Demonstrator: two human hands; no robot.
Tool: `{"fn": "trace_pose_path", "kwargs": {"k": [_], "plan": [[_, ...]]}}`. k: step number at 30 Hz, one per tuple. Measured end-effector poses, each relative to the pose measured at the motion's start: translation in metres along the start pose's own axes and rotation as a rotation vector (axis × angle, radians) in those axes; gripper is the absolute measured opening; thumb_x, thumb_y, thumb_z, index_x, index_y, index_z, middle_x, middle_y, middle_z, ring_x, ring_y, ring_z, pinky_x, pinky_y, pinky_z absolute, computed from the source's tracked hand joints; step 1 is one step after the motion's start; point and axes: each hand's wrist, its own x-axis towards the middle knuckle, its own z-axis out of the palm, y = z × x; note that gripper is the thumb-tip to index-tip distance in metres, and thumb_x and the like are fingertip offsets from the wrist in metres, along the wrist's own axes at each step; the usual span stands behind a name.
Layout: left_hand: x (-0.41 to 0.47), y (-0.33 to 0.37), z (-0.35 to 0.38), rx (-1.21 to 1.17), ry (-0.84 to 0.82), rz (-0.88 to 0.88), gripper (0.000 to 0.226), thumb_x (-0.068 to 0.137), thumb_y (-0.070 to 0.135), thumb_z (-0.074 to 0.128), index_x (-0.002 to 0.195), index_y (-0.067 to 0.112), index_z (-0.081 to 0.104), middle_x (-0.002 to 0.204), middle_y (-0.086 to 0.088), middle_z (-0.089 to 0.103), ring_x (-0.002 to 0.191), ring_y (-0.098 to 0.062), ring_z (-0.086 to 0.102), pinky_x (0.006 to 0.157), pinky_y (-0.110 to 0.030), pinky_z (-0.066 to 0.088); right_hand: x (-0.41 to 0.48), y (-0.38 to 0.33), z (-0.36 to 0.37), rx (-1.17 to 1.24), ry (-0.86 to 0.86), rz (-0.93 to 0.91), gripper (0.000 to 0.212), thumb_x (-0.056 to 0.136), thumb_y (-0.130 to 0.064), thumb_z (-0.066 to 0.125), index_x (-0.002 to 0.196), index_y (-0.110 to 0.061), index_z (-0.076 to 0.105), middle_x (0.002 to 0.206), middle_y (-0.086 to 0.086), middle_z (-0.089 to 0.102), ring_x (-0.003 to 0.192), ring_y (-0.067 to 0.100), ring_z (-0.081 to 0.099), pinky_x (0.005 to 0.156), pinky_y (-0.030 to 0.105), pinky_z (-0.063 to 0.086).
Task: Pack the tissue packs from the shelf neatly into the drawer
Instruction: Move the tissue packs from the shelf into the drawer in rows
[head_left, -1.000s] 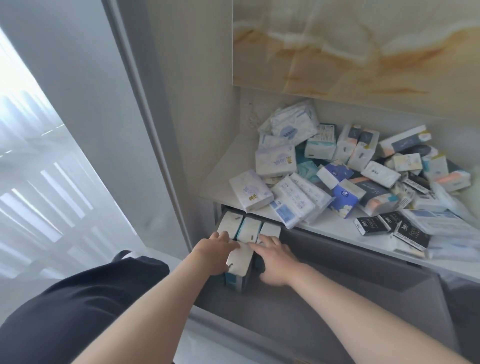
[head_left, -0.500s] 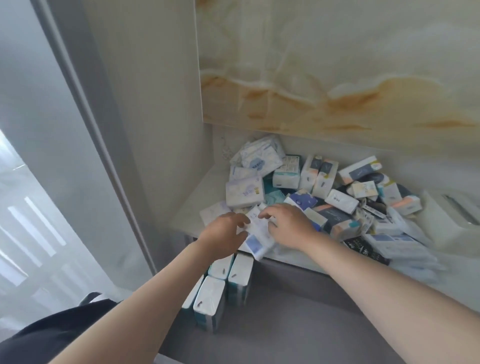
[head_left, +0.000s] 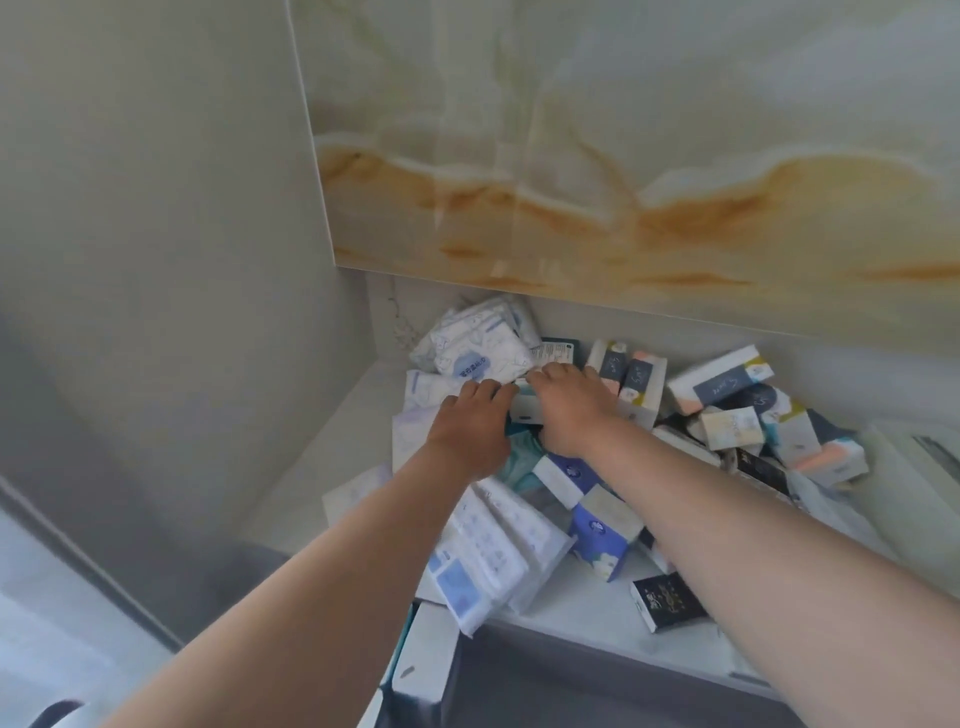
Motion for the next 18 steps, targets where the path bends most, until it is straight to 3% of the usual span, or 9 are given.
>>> {"fn": "trace_pose_path", "kwargs": {"k": [3, 7, 12, 18], "plan": [[0.011, -0.015, 0.015, -0.033, -0.102, -0.026, 0.073, 0.087, 0.026, 0.057, 0.151, 0.02, 0.024, 0.144, -0.005, 0.037, 0.128, -0.027, 0.036, 0.107, -0.037, 0.031, 0.017, -0.004, 0.013, -0.107, -0.038, 0.038, 0.086, 0.074, -0.02, 0.073, 0.147, -0.018, 0.026, 0.141, 0.011, 0.041, 0.131, 0.03, 0.039, 0.11, 0.048, 0.027], [0.014, -0.023, 0.025, -0.125, -0.092, -0.05, 0.077, 0.087, 0.029, 0.057, 0.153, 0.022, 0.018, 0.146, -0.004, 0.035, 0.131, -0.026, 0.032, 0.109, -0.037, 0.028, 0.028, -0.004, 0.019, -0.196, 0.045, 0.023, 0.088, 0.068, -0.014, 0.078, 0.142, -0.017, 0.031, 0.134, 0.012, 0.046, 0.123, 0.032, 0.047, 0.11, 0.05, 0.028], [0.012, -0.016, 0.019, -0.239, 0.058, -0.051, 0.08, 0.087, 0.024, 0.059, 0.154, 0.02, 0.015, 0.143, -0.005, 0.038, 0.13, -0.026, 0.033, 0.106, -0.04, 0.034, 0.018, 0.01, 0.018, -0.121, 0.227, -0.055, 0.076, 0.072, -0.017, 0.071, 0.141, -0.019, 0.04, 0.13, 0.008, 0.055, 0.12, 0.029, 0.051, 0.104, 0.045, 0.029], [-0.001, 0.006, -0.005, -0.504, 0.323, 0.085, 0.074, 0.075, 0.0, 0.063, 0.142, 0.019, 0.036, 0.136, -0.001, 0.042, 0.121, -0.022, 0.04, 0.1, -0.043, 0.043, -0.026, 0.012, -0.004, 0.156, 0.454, -0.105, 0.071, 0.069, -0.014, 0.064, 0.138, -0.017, 0.05, 0.12, 0.009, 0.06, 0.111, 0.033, 0.055, 0.09, 0.042, 0.043]]}}
